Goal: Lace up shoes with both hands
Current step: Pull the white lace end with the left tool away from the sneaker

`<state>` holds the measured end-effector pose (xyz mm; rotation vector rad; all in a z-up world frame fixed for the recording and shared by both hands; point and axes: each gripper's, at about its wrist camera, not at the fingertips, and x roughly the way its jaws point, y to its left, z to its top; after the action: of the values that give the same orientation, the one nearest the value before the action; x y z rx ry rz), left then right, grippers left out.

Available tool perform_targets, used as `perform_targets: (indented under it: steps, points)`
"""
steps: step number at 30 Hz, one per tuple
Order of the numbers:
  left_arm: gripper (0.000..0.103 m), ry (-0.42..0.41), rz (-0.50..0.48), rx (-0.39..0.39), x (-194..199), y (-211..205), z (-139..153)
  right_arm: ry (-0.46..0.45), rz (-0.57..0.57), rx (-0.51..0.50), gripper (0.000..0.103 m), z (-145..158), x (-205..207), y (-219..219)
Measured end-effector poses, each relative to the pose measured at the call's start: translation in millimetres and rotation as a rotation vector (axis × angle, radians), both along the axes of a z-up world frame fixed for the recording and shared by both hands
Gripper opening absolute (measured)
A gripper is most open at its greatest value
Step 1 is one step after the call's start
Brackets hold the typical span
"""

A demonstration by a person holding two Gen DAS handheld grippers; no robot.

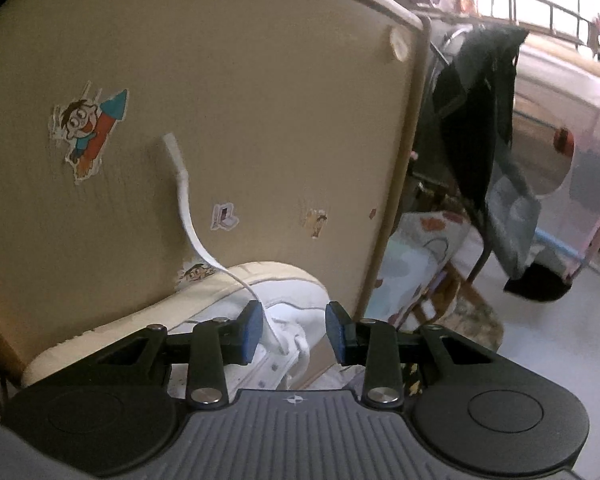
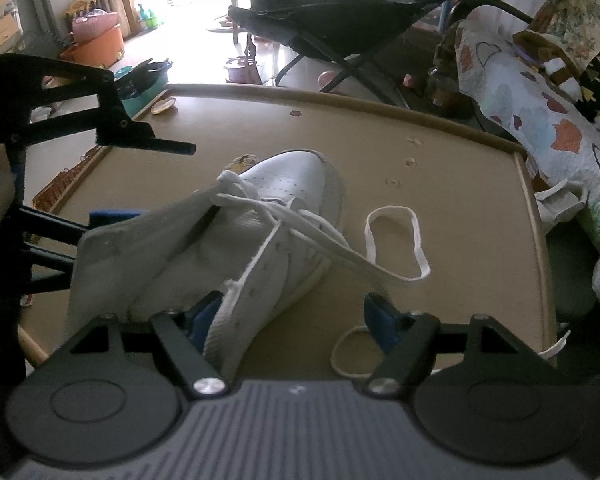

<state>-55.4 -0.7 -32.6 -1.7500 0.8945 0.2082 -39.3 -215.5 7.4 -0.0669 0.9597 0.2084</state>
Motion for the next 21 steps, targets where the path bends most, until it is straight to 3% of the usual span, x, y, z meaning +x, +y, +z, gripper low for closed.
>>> perform_targets:
  steps: [4, 7, 11, 15, 21]
  points:
    - [0.033, -0.015, 0.048, -0.004, -2.8, -9.8, 2.7, -0.003, 0.0, -0.004, 0.077, -0.7, -0.2, 0.1]
    - [0.032, -0.044, 0.02, 0.052, 1.1, -16.2, 9.8, -0.004, 0.001, -0.009, 0.077, -1.1, -0.1, 0.8]
    - [0.01, -0.043, -0.013, 0.095, 0.3, -16.1, 7.9, -0.005, 0.002, -0.01, 0.077, -1.2, -0.5, 0.8]
    - [0.002, -0.062, -0.074, 0.177, 3.5, -13.8, 9.9, -0.006, 0.002, -0.009, 0.078, -1.5, -0.4, 0.2]
    - [0.001, -0.089, -0.188, 0.311, 16.3, -11.0, 19.0, -0.005, 0.002, -0.007, 0.079, -1.6, -2.3, 0.5]
